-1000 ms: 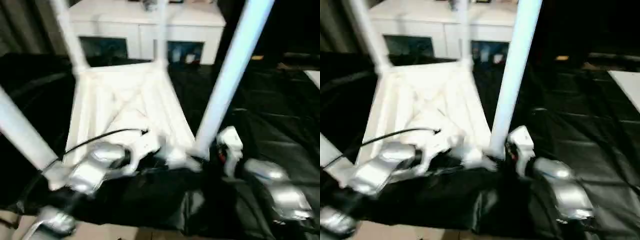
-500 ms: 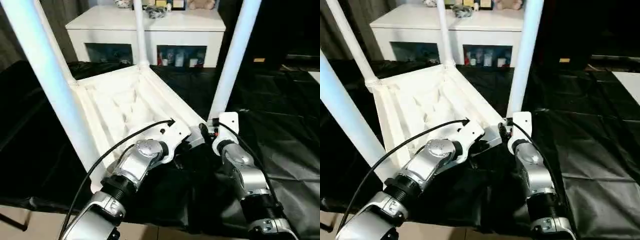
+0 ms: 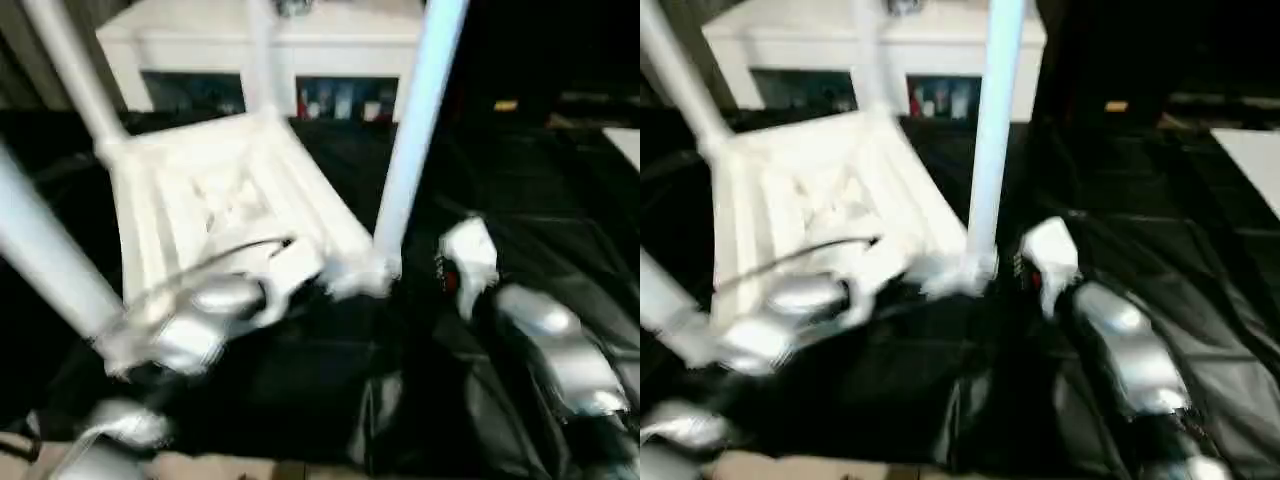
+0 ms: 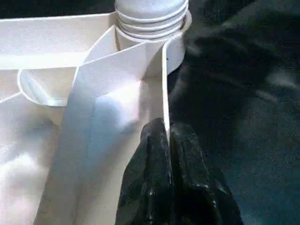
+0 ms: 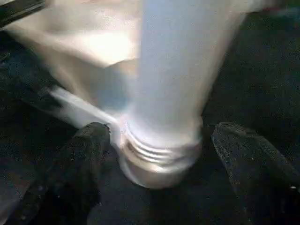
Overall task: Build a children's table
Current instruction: Rotate leg to tighten
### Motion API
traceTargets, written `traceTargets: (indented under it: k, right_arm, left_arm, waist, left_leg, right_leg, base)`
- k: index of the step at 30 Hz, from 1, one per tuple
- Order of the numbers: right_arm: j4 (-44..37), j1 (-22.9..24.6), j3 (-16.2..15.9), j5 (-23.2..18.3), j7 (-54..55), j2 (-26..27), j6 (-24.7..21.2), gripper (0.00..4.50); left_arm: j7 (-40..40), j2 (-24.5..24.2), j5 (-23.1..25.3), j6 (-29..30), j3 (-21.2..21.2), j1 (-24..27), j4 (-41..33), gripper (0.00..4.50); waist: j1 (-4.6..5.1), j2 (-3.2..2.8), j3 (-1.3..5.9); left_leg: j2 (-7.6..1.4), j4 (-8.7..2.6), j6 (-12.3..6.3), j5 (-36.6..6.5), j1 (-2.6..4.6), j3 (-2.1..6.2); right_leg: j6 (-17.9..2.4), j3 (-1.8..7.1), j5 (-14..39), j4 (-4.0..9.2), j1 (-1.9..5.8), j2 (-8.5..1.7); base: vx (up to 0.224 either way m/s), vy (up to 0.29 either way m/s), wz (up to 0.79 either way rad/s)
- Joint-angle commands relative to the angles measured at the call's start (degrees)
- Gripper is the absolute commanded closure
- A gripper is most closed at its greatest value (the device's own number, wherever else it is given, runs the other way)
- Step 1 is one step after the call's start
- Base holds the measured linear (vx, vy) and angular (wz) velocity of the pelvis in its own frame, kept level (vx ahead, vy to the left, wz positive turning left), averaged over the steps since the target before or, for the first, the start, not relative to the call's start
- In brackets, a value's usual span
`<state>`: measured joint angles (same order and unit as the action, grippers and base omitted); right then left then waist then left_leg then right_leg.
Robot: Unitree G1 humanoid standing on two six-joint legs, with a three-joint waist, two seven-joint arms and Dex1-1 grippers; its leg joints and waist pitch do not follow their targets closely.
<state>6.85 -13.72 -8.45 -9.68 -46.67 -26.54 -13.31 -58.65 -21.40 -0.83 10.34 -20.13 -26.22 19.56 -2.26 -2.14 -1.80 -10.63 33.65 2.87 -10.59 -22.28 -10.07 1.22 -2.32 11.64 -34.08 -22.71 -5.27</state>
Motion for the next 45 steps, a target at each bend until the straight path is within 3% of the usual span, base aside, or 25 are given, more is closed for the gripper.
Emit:
traceTargets:
  k: [1,5,8,11,18,26,29,33,34,36,38,40,41,43,45]
  right_arm:
    - [-1.68,0.08,-0.51,-1.80,-4.56,-1.87,0.09,0.61]
    - [-1.69,-0.05,-2.17,-3.14,-8.70,-3.27,-0.47,0.61]
    - [0.06,-0.94,-3.13,-1.75,-9.91,-3.11,-0.14,0.78]
    - [0.36,-1.03,-3.33,-1.95,-11.00,-3.45,-0.32,0.96]
    - [1.19,-0.85,-2.89,-2.89,-12.92,-4.43,-0.54,1.50]
    - [2.15,-0.35,-2.96,-2.30,-11.74,-3.55,-1.03,1.82]
    - [6.88,-2.18,-1.39,1.05,-1.07,0.88,-1.65,1.83]
    - [11.89,-5.03,3.20,2.01,16.72,10.28,-5.33,1.84]
    - [12.67,-5.63,4.07,2.40,20.75,12.28,-6.22,1.85]
    - [14.45,-7.04,6.72,2.59,30.82,17.76,-8.43,1.85]
    - [15.62,-7.86,8.04,2.84,36.20,21.10,-8.90,1.85]
    - [17.78,-9.55,7.04,4.45,41.04,25.58,-8.48,1.85]
    - [18.03,-9.76,6.72,4.60,41.05,25.93,-8.29,1.85]
    - [19.07,-10.72,5.35,5.85,41.24,26.93,-6.94,1.85]
    - [18.16,-10.77,6.10,3.91,38.70,27.23,-5.31,1.30]
  left_arm:
    - [-6.20,-0.47,-1.65,-0.39,-3.46,1.67,-2.11,4.50]
    - [-7.83,-0.62,-2.76,0.59,-2.86,2.04,-3.57,4.50]
    - [-8.15,-0.82,-2.51,0.48,-2.61,1.46,-3.33,4.50]
    - [-8.32,-1.18,-2.44,0.24,-2.60,1.27,-3.20,4.50]
    - [-8.87,-1.70,-2.50,0.48,-2.00,1.41,-3.25,4.50]
    - [-8.88,-1.97,-2.01,0.72,-2.29,1.73,-3.02,4.50]
    - [-4.38,-0.50,0.65,2.54,-2.63,1.30,-1.44,4.50]
    - [7.40,5.94,3.21,6.74,-1.17,-1.11,3.24,4.50]
    - [10.61,7.68,3.77,7.54,-0.67,-1.92,4.68,4.50]
    - [18.87,12.51,4.48,9.47,0.92,-4.19,8.66,4.50]
    - [23.60,15.47,4.78,9.96,1.95,-5.70,11.28,4.50]
    - [32.16,20.15,5.78,8.24,3.61,-8.57,16.47,4.50]
    - [32.73,20.54,5.82,8.00,3.71,-8.83,16.96,4.50]
    - [33.78,21.36,6.64,5.87,3.44,-9.90,18.73,4.50]
    - [33.29,20.77,7.14,5.28,3.26,-10.01,18.71,4.50]
  waist:
    - [-0.23,0.94,3.47]
    - [-0.69,0.96,2.95]
    - [-0.84,1.22,2.60]
    - [-0.76,1.42,2.63]
    - [-1.09,1.51,3.02]
    - [-1.09,1.56,2.99]
    - [-0.65,1.36,2.69]
    - [0.94,1.87,2.31]
    - [0.90,1.80,2.30]
    - [1.23,2.15,1.89]
    - [1.06,2.03,2.05]
    - [1.04,1.98,2.01]
    - [0.97,2.01,1.96]
    - [0.84,1.97,2.06]
    - [0.78,1.81,2.23]
  left_leg:
    - [-2.28,-3.11,-8.53,-4.09,1.17,0.24]
    - [-2.51,-3.45,-7.24,-7.50,1.42,-0.06]
    - [-2.57,-3.91,-4.24,-11.51,1.54,-0.27]
    - [-2.53,-3.97,-2.74,-12.36,1.59,-0.39]
    - [-2.36,-3.33,-4.97,-7.17,1.37,-0.54]
    - [-2.39,-3.30,-4.81,-8.10,1.42,-0.53]
    - [-2.33,-3.50,-3.73,-9.90,1.40,-0.61]
    - [-2.02,-4.22,1.74,-18.23,1.59,-0.09]
    - [-1.96,-4.27,2.05,-18.44,1.53,0.08]
    - [-1.64,-4.26,2.81,-21.35,2.07,0.01]
    - [-1.62,-4.20,2.94,-22.30,2.35,0.32]
    - [-1.55,-4.24,2.94,-23.32,2.60,0.29]
    - [-1.49,-4.21,2.87,-24.41,2.95,0.28]
    - [-1.45,-4.48,1.95,-24.11,2.79,0.37]
    - [-1.70,-4.99,1.54,-22.60,2.38,0.50]
  right_leg:
    - [-17.09,1.58,-6.26,2.16,2.77,-2.34]
    - [-16.89,1.62,-0.38,2.61,2.48,-2.31]
    - [-14.97,1.82,6.86,3.22,2.29,-2.46]
    - [-13.68,1.96,8.64,3.33,2.21,-2.45]
    - [-14.87,1.88,1.54,2.53,2.46,-2.38]
    - [-14.94,1.84,3.18,2.57,2.39,-2.33]
    - [-14.84,1.87,5.65,2.91,1.99,-2.28]
    - [-11.21,1.77,19.41,4.02,1.81,-2.28]
    - [-10.52,1.69,20.48,4.10,1.81,-2.34]
    - [-8.17,1.73,26.43,4.99,0.85,-2.17]
    - [-6.42,1.67,29.97,5.60,0.74,-2.45]
    - [-5.45,1.60,30.17,6.04,0.37,-2.21]
    - [-5.15,1.49,30.17,6.29,0.13,-2.11]
    - [-4.82,1.31,29.23,6.50,0.59,-2.29]
    - [-5.19,1.38,25.81,6.14,1.16,-2.31]
  base:
    - [0.000,0.000,0.00]
    - [0.000,0.000,0.00]
    - [0.000,0.000,0.00]
    - [0.000,0.000,0.00]
    - [0.000,0.000,0.00]
    - [0.000,0.000,0.00]
    - [0.000,0.000,0.00]
    - [-0.049,-0.004,-0.03]
    - [-0.056,0.006,-0.07]
    - [-0.054,0.005,-0.04]
    - [0.000,0.000,0.00]
    - [0.000,0.000,0.00]
    - [0.000,0.000,0.00]
    - [0.000,0.000,0.00]
    - [0.000,0.000,0.00]
